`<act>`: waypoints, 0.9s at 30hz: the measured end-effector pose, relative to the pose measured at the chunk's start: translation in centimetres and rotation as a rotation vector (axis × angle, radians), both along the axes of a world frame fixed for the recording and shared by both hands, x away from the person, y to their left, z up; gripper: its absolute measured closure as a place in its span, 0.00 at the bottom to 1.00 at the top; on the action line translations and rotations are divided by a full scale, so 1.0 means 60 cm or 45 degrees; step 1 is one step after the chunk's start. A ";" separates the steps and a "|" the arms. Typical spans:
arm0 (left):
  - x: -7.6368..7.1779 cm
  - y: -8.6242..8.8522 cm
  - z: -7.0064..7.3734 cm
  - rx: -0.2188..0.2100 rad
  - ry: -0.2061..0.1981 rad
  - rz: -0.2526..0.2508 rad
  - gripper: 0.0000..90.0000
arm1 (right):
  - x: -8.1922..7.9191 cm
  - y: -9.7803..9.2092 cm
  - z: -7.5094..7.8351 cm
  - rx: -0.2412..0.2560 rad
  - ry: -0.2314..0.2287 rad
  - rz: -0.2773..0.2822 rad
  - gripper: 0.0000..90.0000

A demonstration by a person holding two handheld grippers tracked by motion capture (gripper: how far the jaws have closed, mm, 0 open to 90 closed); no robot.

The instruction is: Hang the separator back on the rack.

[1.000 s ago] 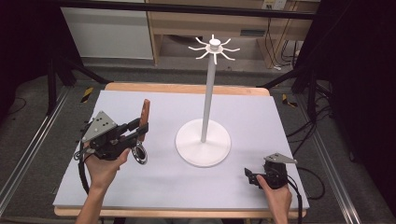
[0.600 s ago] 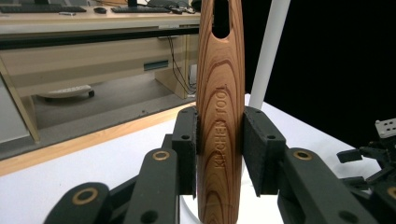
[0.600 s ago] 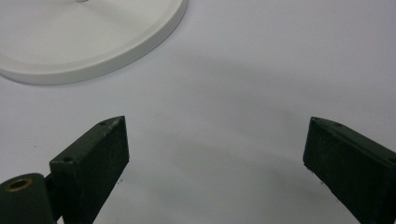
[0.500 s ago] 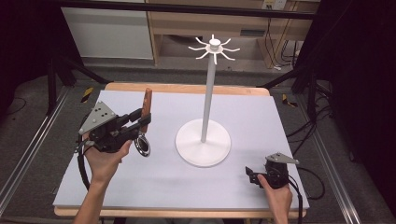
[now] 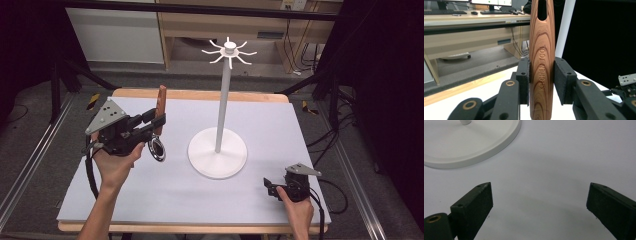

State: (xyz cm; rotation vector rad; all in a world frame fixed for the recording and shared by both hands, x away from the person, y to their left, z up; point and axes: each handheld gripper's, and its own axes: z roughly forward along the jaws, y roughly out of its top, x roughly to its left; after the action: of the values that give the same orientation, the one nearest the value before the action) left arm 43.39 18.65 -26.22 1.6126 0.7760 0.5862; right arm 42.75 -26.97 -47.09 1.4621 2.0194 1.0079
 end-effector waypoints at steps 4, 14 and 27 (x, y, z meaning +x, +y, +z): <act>0.001 -0.009 0.013 -0.009 -0.014 -0.012 0.75 | -0.001 -0.001 0.001 0.008 0.000 -0.006 0.08; 0.004 -0.023 0.041 -0.014 -0.038 -0.030 0.75 | -0.002 0.001 0.001 0.018 0.002 -0.014 0.08; 0.004 -0.054 0.066 0.000 -0.064 -0.060 0.75 | -0.001 -0.001 0.001 0.018 -0.001 -0.007 0.08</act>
State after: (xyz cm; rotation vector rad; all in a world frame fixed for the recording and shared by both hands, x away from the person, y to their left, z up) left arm 43.62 15.39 -22.24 1.6058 0.6991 0.5903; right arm 42.67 -27.02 -47.02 1.4736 2.0107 1.0227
